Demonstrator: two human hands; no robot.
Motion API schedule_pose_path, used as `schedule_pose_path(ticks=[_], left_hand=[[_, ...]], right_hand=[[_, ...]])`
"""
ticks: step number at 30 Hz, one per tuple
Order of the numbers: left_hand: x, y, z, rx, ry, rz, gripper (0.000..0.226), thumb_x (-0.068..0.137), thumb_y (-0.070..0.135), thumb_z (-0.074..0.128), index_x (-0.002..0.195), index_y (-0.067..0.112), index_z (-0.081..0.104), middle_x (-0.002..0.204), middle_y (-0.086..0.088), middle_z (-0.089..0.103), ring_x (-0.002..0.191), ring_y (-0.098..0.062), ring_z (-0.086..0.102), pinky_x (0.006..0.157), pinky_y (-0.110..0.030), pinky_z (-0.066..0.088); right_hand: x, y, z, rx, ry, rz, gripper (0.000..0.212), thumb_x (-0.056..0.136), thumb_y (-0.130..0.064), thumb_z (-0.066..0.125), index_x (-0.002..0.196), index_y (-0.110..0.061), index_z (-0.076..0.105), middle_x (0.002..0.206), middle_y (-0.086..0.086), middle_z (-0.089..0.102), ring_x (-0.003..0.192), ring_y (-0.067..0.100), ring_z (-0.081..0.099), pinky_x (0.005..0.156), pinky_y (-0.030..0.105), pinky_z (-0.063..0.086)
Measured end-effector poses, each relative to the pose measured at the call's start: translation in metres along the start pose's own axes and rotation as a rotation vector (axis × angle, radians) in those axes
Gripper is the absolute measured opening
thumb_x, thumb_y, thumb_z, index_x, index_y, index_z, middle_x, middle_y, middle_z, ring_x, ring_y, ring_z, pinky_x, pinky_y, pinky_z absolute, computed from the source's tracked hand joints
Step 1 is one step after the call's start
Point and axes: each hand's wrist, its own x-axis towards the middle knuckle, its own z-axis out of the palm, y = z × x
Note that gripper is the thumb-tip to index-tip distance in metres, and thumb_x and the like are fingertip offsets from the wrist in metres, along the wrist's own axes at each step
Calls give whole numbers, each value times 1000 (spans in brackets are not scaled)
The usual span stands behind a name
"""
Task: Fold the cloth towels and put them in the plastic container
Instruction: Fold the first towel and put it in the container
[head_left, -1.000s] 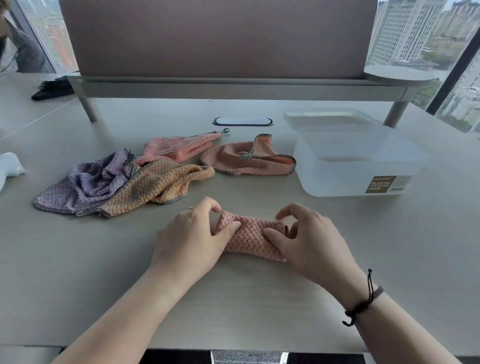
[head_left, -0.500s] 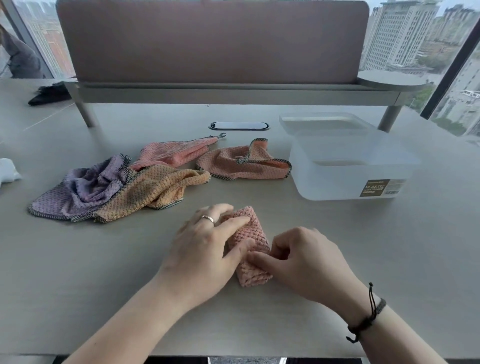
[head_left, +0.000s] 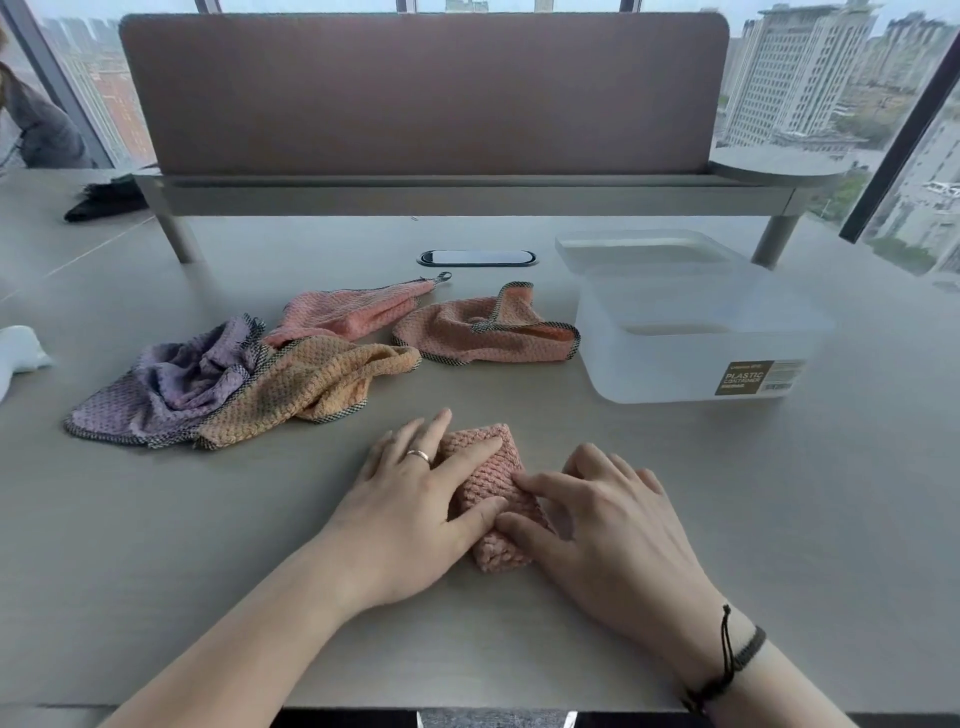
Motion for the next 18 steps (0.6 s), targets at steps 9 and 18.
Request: schedule_pose_path(ticks=[9, 18], left_hand=[[5, 14, 2, -937, 328, -250, 66, 60, 38, 90, 116, 49, 56, 116, 12, 65, 86, -7, 71, 88, -37, 58], [11, 22, -5, -1232, 75, -264, 63, 76, -4, 80, 120, 34, 58, 93, -16, 73, 90, -29, 73, 93, -46, 57]], right_hand=[[-7, -9, -1, 38, -16, 80, 52, 73, -81, 41, 105, -42, 50, 94, -17, 52, 98, 6, 52, 91, 32, 35], [-5, 6, -16, 423, -101, 125, 52, 65, -64, 73, 100, -40, 43, 97, -18, 57, 84, -3, 54, 82, 30, 44]])
